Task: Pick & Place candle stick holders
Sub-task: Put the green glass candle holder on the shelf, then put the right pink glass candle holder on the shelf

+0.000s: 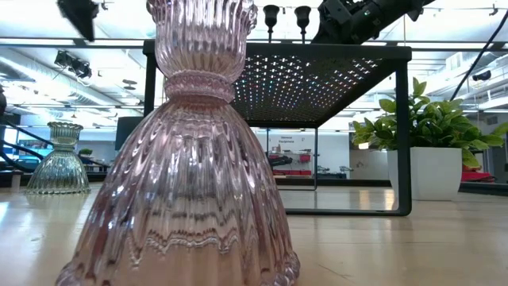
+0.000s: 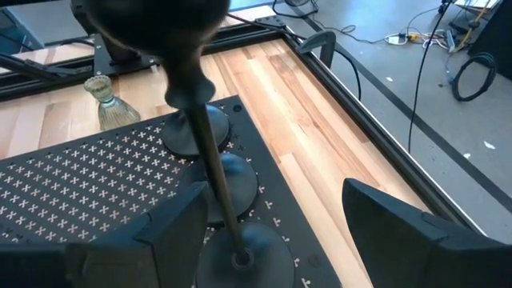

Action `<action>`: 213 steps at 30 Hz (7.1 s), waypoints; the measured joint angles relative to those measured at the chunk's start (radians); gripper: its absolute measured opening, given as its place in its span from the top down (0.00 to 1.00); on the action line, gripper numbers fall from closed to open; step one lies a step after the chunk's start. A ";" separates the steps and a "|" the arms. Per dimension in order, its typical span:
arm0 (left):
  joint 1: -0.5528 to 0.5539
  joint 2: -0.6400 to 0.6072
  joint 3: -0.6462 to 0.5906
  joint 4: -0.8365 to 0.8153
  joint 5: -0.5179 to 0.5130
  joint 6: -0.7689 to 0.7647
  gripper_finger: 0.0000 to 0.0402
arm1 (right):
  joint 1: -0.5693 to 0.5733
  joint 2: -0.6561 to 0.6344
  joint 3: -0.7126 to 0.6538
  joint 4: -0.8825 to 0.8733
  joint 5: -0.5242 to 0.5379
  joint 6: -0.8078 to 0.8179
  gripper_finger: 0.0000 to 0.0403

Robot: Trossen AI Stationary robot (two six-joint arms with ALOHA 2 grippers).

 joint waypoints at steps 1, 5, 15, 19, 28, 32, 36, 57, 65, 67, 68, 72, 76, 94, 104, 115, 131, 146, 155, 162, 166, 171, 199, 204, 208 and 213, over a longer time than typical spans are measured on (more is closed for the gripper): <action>-0.020 -0.015 -0.036 0.010 -0.002 -0.027 0.56 | 0.000 0.000 0.000 -0.001 0.000 0.000 0.29; -0.098 -0.075 -0.217 0.079 0.007 -0.135 0.56 | 0.000 0.000 0.000 0.000 0.000 -0.001 0.29; -0.280 -0.163 -0.559 0.346 0.002 -0.307 0.56 | 0.000 0.000 0.000 0.001 0.001 -0.005 0.29; -0.308 -0.164 -0.629 0.413 -0.018 -0.353 0.56 | 0.000 0.000 0.000 0.002 0.001 -0.007 0.29; -0.386 -0.162 -0.776 0.666 -0.040 -0.357 0.56 | 0.000 0.000 0.000 0.010 0.001 -0.003 0.29; -0.420 -0.162 -0.809 0.716 -0.112 -0.358 0.56 | 0.000 0.000 0.000 0.015 0.001 -0.004 0.29; -0.443 -0.163 -0.814 0.706 -0.179 -0.363 0.56 | 0.000 0.000 0.000 0.018 0.001 -0.004 0.29; -0.480 -0.162 -0.979 1.029 -0.345 -0.372 0.55 | 0.000 0.000 0.000 0.031 0.001 -0.003 0.29; -0.480 -0.162 -1.036 1.159 -0.395 -0.313 0.55 | 0.000 0.000 0.000 0.031 0.000 -0.002 0.29; -0.480 -0.162 -1.036 1.178 -0.423 -0.286 0.55 | 0.000 0.000 0.000 0.031 0.000 -0.002 0.29; -0.480 -0.162 -1.036 1.185 -0.438 -0.275 0.55 | 0.000 0.000 0.000 0.032 0.000 -0.001 0.29; -0.480 -0.162 -1.036 1.205 -0.481 -0.242 0.55 | 0.000 0.000 0.000 0.031 0.000 -0.001 0.29; -0.480 -0.162 -1.036 1.209 -0.508 -0.239 0.55 | 0.000 0.000 0.000 0.032 0.000 -0.001 0.29; -0.480 -0.162 -1.029 1.279 -0.541 -0.253 0.67 | 0.000 0.000 0.000 0.031 0.000 -0.001 0.29; -0.480 -0.162 -0.815 1.142 -0.480 -0.134 0.67 | 0.000 0.000 0.000 0.031 0.000 -0.001 0.29; -0.529 -0.150 -0.486 1.027 -0.375 -0.020 0.67 | 0.000 0.000 0.000 0.031 -0.010 -0.001 0.29; -0.540 0.184 -0.157 1.024 -0.367 0.143 0.67 | 0.000 0.000 0.000 -0.028 -0.008 -0.001 0.29; -0.511 0.395 -0.094 1.119 -0.378 0.188 0.67 | 0.001 0.000 0.000 -0.100 -0.013 0.041 0.29; -0.469 0.452 -0.094 1.122 -0.376 0.179 0.67 | 0.038 0.000 0.000 -0.138 -0.035 0.053 0.29; -0.448 0.474 -0.095 1.108 -0.366 0.168 0.67 | 0.066 0.000 0.000 -0.138 -0.035 0.051 0.29; -0.444 0.474 -0.095 1.108 -0.372 0.167 0.67 | 0.073 0.000 0.000 -0.139 -0.035 0.049 0.29; -0.441 0.473 -0.095 1.102 -0.373 0.167 0.67 | 0.075 0.000 0.000 -0.141 -0.034 0.048 0.29; -0.440 0.475 -0.110 1.060 -0.364 0.064 0.34 | 0.074 0.000 0.000 -0.142 -0.033 0.035 0.29; -0.441 0.475 -0.109 1.060 -0.338 0.063 0.28 | 0.074 0.000 0.000 -0.142 -0.033 0.037 0.29; -0.464 0.459 -0.109 1.046 -0.330 0.064 0.27 | 0.074 -0.001 0.000 -0.148 -0.034 0.045 0.29; -0.499 0.422 -0.109 1.008 -0.402 0.069 0.27 | 0.075 -0.038 0.000 -0.166 -0.035 0.050 0.29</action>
